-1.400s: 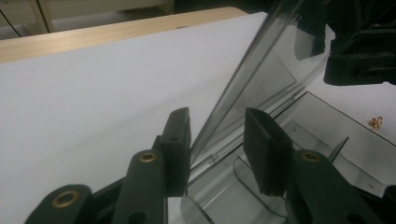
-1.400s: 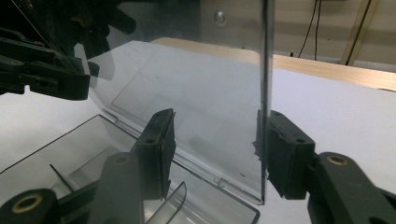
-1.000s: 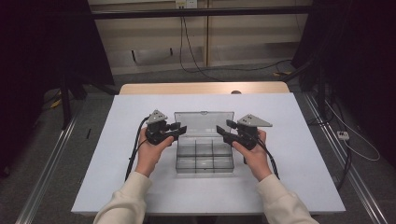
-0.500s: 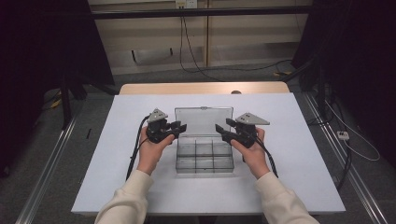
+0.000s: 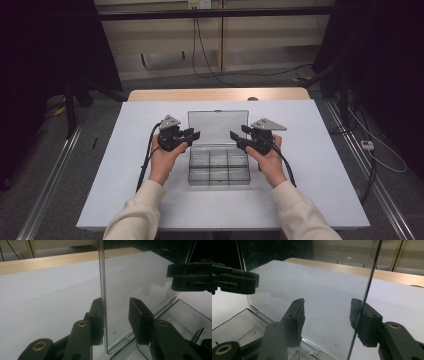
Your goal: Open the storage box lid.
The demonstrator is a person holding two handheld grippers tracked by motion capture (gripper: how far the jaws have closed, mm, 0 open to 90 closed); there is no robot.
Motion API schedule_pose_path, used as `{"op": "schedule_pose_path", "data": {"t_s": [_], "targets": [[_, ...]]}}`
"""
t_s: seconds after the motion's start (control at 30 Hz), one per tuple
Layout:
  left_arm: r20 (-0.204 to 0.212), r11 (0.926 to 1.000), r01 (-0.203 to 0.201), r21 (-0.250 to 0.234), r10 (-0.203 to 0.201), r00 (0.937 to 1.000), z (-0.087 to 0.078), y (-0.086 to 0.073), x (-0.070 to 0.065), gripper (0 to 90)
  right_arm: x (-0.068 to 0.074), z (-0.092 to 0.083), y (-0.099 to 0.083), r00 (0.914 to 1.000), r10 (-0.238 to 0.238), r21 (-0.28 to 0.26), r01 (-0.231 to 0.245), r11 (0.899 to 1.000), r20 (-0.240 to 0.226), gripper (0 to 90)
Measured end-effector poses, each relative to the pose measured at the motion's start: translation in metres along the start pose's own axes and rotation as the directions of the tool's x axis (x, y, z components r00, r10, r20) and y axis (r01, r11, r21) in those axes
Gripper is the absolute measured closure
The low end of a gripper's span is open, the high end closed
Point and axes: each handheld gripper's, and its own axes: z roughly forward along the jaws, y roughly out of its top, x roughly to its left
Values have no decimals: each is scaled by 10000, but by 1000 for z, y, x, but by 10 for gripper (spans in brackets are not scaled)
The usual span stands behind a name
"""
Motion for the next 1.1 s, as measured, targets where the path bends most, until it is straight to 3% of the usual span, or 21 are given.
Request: {"op": "schedule_pose_path", "data": {"t_s": [1.1], "targets": [[-32,9998,201,41,-201,9998,8,1,6,642,-5,10,3,9998,199,300,-200,9994,25,453]]}}
